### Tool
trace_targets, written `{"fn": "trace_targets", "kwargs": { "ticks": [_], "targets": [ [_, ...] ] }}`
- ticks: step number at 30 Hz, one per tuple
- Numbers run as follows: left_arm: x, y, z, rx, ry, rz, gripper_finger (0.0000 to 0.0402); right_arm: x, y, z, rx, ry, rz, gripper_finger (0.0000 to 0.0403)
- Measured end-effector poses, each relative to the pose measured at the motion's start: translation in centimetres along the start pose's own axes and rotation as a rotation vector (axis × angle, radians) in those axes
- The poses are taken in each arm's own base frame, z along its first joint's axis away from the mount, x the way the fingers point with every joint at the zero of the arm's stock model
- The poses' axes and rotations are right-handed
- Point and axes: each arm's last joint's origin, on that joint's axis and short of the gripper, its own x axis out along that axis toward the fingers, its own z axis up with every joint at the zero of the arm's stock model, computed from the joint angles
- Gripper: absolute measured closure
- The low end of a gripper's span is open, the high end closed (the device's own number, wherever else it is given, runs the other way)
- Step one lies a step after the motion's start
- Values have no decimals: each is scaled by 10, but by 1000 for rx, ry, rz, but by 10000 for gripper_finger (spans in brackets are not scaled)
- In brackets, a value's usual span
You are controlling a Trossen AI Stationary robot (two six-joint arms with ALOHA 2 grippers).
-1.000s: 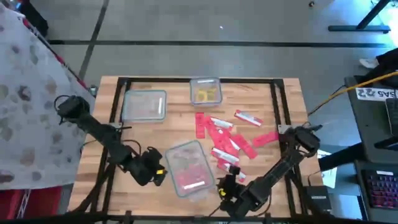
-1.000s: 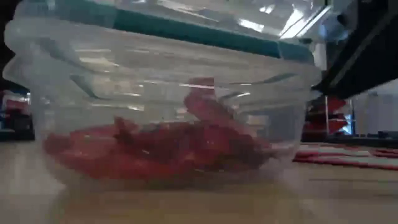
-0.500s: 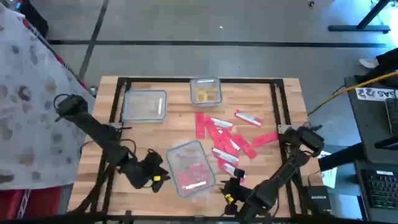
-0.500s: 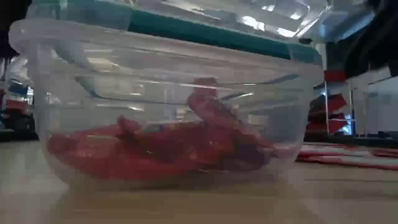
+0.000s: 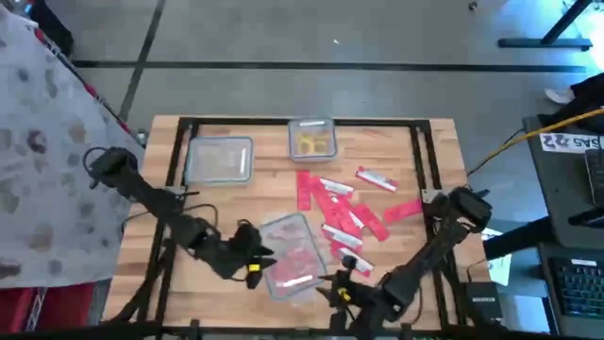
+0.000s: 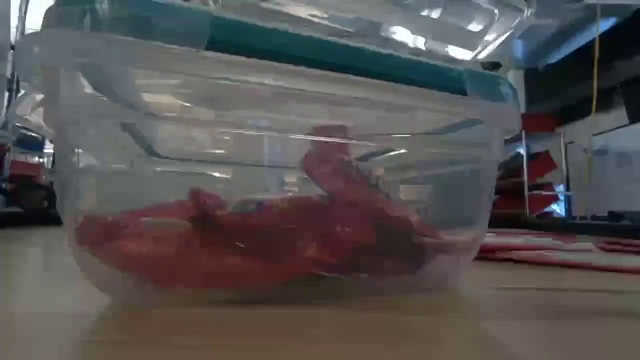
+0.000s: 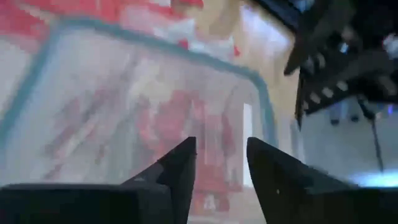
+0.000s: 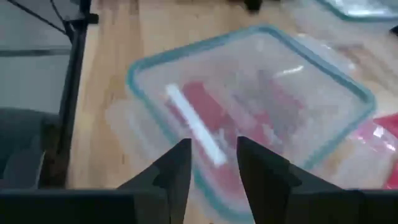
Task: Sort candy
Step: Close the rectangular transparent bin
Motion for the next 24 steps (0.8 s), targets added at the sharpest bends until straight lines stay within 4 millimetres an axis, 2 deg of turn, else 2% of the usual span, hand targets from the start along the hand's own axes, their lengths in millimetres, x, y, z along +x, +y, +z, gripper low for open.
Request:
{"fn": "trace_targets", "kwargs": {
  "ticks": [4, 7, 10, 14, 18, 21, 24],
  "targets": [
    [26, 3, -13, -14, 84, -16, 273, 28, -9, -1, 31, 153, 98, 286],
    [34, 1, -20, -24, 110, -51, 273, 33, -7, 1, 24, 210, 211, 286],
    [34, 0, -20, -29, 113, -61, 273, 30, -6, 2, -25, 179, 216, 286],
    [28, -6, -13, -45, 77, -115, 273, 18, -5, 11, -75, 113, 170, 286],
    [24, -11, -11, -18, 44, -152, 273, -4, -1, 22, -86, 79, 160, 286],
    [24, -9, -12, -6, 47, -126, 273, -20, 1, 12, -60, 146, 148, 286],
    [26, -5, -10, -4, 34, -86, 273, -39, 12, -3, -22, 252, 229, 286]
  ]
}}
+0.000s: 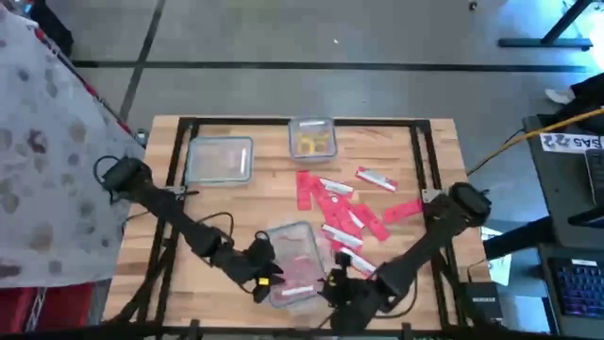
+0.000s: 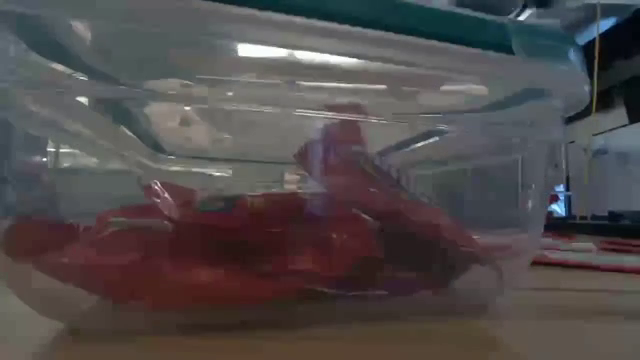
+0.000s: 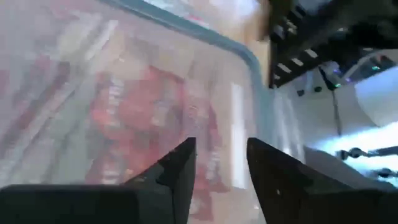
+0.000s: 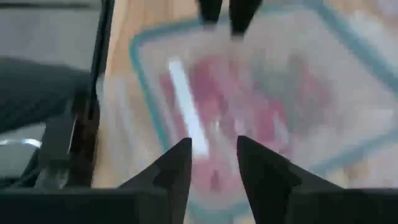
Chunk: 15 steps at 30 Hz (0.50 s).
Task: Sort candy
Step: Close the rectangular transparent bin
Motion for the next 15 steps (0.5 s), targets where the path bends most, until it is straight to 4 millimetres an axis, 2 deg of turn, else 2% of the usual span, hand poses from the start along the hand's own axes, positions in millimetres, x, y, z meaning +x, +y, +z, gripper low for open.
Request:
{"fn": "trace_targets", "kwargs": {
  "ticks": [3, 5, 8, 11, 15],
  "targets": [
    [2, 1, 5, 5, -22, 1, 273, 3, 12, -31, -3, 32, 14, 286],
    [3, 4, 6, 11, -22, 11, 273, 13, 13, -51, 18, 1, -8, 286],
    [4, 6, 10, 21, -33, 13, 273, 35, 6, -67, 103, -79, -20, 286],
    [6, 7, 15, 29, -40, -5, 273, 55, -6, -73, 159, -176, -35, 286],
    [11, 9, 13, 12, 45, -50, 273, 68, -25, -66, 205, -241, -63, 286]
  ]
}}
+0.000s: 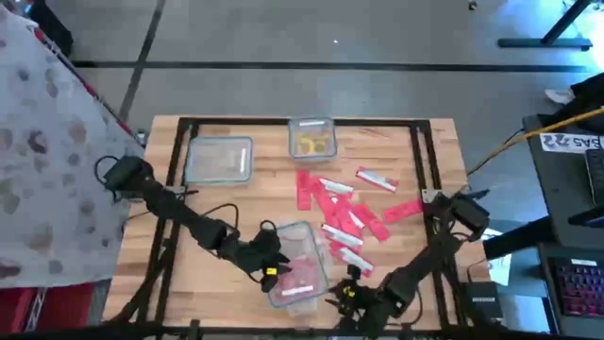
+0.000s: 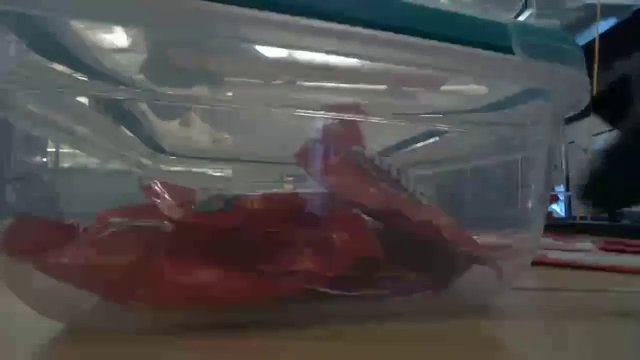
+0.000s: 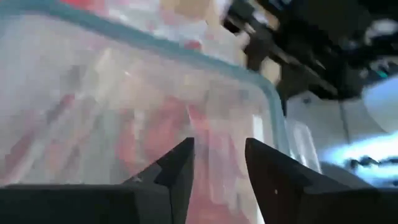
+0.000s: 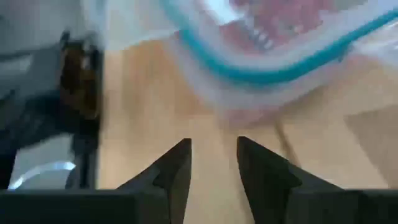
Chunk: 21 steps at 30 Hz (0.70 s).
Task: Sort candy
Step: Close the rectangular transparent bin
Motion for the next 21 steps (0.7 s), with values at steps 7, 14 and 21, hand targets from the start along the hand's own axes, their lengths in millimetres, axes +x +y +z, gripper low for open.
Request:
{"fn": "trace_targets", "kwargs": {
  "ticks": [7, 14, 21],
  "targets": [
    [17, 1, -23, -50, 122, -15, 273, 6, -11, 15, -24, -33, -63, 286],
    [6, -12, -25, -71, 135, -66, 273, -11, -11, 19, -13, -92, -129, 286],
    [-4, -28, -24, -29, 149, -107, 273, -13, -9, 19, -8, -116, -135, 286]
  ]
}}
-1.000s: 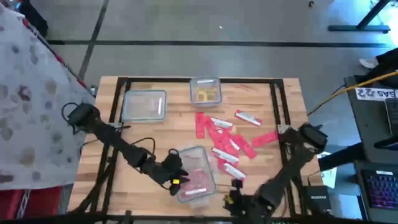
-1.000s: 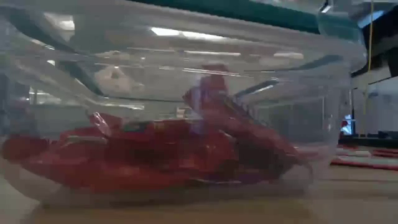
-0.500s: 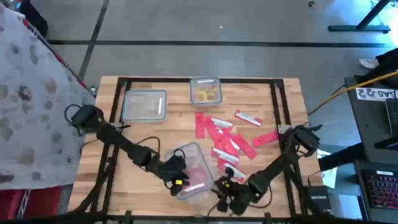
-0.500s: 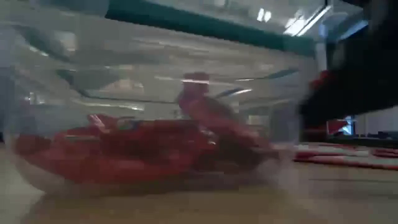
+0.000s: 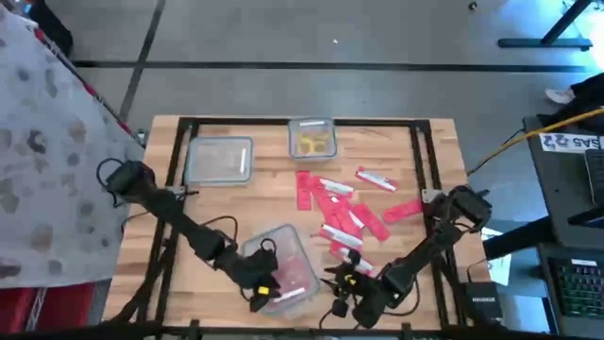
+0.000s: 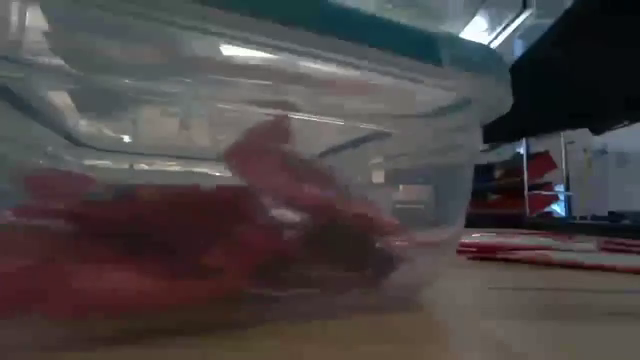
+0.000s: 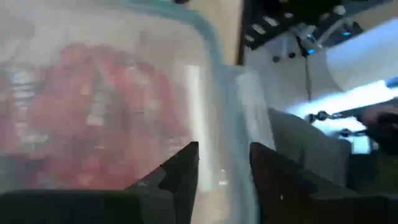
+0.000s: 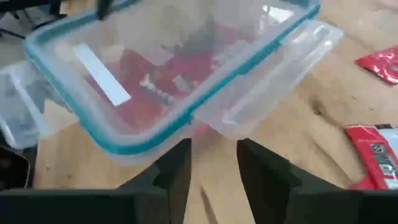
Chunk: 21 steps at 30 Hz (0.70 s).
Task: Sort candy
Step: Close the rectangular transparent bin
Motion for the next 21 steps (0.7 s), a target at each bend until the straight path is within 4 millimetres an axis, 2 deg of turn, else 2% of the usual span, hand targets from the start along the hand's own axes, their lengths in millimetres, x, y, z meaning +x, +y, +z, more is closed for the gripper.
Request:
{"fn": "trace_targets", "kwargs": {
  "ticks": [3, 13, 18, 21],
  "targets": [
    [0, 4, -3, -22, 22, 43, 273, 0, 0, 0, 2, -2, 1, 286],
    [-5, -3, -26, -34, 109, 75, 273, 0, 0, 0, 1, 2, 4, 286],
    [-5, 3, -21, -8, 48, 142, 273, -2, 1, 3, -27, -12, 3, 286],
    [-3, 10, -12, 9, 17, 175, 273, -5, 11, 15, -58, -27, 37, 286]
  ]
}}
